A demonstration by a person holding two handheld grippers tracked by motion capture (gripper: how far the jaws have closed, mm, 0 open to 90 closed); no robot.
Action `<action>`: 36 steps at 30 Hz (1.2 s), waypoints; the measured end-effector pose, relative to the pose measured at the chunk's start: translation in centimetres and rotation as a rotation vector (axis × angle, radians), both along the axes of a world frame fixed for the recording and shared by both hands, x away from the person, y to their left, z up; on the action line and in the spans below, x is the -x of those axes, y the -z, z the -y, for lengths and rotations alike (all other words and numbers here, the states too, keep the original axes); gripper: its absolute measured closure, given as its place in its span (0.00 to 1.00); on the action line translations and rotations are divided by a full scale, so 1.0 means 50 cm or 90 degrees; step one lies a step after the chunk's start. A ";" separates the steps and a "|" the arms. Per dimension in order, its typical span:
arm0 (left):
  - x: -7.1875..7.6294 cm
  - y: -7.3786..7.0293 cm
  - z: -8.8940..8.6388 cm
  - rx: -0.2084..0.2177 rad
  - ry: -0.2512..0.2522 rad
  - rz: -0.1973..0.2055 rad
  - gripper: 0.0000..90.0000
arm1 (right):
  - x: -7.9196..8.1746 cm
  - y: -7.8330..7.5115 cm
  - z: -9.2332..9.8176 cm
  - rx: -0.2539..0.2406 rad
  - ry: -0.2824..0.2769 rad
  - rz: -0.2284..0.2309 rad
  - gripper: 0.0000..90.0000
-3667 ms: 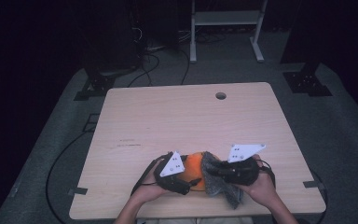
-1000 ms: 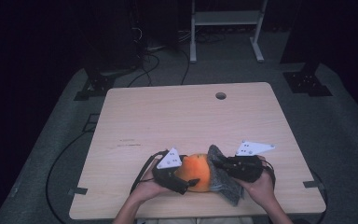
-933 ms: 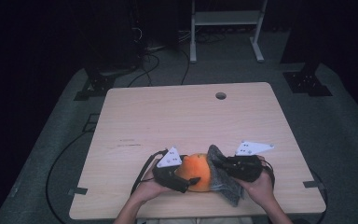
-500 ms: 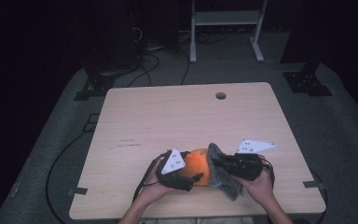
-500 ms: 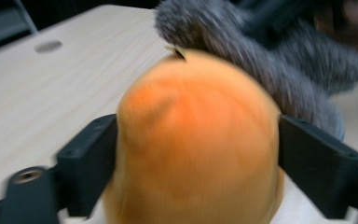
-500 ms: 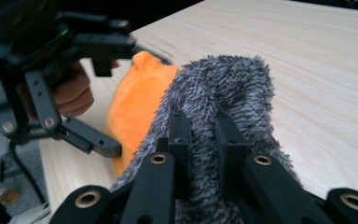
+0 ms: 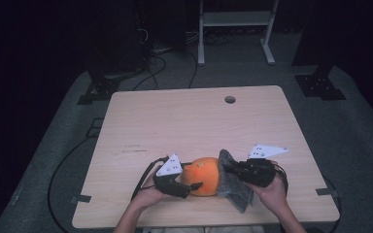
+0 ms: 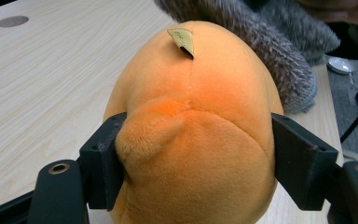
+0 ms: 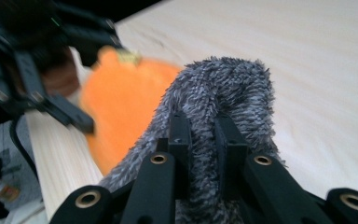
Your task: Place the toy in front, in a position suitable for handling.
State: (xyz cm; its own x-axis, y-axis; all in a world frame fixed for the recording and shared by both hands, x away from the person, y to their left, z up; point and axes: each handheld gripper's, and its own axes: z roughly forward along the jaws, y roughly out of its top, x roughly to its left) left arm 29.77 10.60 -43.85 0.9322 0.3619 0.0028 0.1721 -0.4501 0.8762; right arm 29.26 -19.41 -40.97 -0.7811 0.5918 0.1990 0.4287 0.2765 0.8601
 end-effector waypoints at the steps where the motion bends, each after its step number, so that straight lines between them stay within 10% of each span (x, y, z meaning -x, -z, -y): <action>1: -0.001 0.001 -0.001 0.001 0.002 -0.001 0.29 | 0.001 -0.001 -0.003 -0.001 0.000 0.004 0.87; 8: -0.001 0.004 -0.006 0.000 0.010 0.000 0.28 | -0.030 0.042 0.021 0.035 0.029 -0.078 0.87; 15: -0.001 0.005 -0.007 0.003 0.014 -0.005 0.26 | -0.025 0.018 0.020 -0.028 0.008 -0.056 0.87; 22: 0.000 0.004 -0.005 -0.003 0.014 0.000 0.25 | -0.043 0.050 0.024 0.012 0.019 -0.118 0.87; 27: -0.003 0.006 -0.008 0.005 0.012 -0.005 0.25 | -0.022 0.010 0.027 -0.044 -0.007 -0.061 0.87; 32: -0.002 0.003 -0.007 -0.003 0.009 -0.002 0.24 | -0.036 0.046 0.020 0.040 0.000 -0.101 0.86; 36: -0.001 0.006 -0.004 0.002 0.008 -0.003 0.24 | -0.027 0.023 0.028 -0.006 -0.010 -0.072 0.86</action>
